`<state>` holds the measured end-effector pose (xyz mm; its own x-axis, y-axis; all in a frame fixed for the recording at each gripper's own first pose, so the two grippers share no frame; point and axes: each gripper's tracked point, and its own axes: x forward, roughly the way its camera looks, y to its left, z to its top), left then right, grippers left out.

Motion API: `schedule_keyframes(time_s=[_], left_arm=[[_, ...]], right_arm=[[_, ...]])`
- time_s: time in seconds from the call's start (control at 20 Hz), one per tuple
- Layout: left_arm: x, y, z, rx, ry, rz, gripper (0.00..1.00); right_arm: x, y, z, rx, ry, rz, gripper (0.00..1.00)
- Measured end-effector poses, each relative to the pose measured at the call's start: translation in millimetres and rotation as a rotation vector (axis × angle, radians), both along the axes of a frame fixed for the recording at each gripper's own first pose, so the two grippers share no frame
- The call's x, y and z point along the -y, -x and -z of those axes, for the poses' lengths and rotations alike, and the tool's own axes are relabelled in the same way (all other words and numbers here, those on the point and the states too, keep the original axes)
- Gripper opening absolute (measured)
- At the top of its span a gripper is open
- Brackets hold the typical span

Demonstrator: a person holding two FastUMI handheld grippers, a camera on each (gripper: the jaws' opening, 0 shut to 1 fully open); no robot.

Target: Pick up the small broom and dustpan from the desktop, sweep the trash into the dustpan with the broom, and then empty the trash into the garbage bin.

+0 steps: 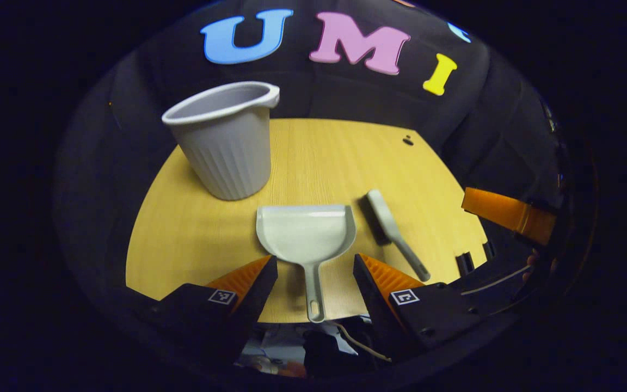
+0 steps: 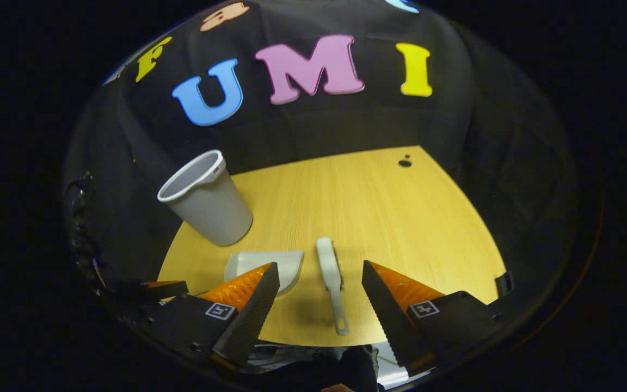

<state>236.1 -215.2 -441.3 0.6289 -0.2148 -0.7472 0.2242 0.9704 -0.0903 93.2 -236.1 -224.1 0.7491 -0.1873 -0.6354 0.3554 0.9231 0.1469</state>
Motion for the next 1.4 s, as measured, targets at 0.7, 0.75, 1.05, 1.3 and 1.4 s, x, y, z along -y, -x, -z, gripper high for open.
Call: schedule_keyframes(time_s=[0.7,0.75,1.05,1.3,1.4], left_arm=[[-15.3,52.1,-162.8,0.877,0.143,-0.012,0.82],[-17.5,50.5,-161.9,0.874,0.148,-0.021,0.82],[-25.7,36.8,-158.4,0.828,0.165,-0.068,0.82],[-26.2,40.7,-149.7,0.83,0.157,-0.087,0.82],[-28.0,41.0,-148.9,0.826,0.147,-0.086,0.82]], right_arm=[[-8.9,-4.3,-137.7,0.578,0.274,0.033,0.98],[-9.4,-2.3,-139.9,0.593,0.283,0.03,0.98],[-11.2,-1.2,-136.7,0.617,0.266,0.018,0.98],[-10.8,-2.9,-135.0,0.626,0.272,-0.038,0.98],[-20.4,-6.7,-130.2,0.633,0.24,-0.076,0.98]])
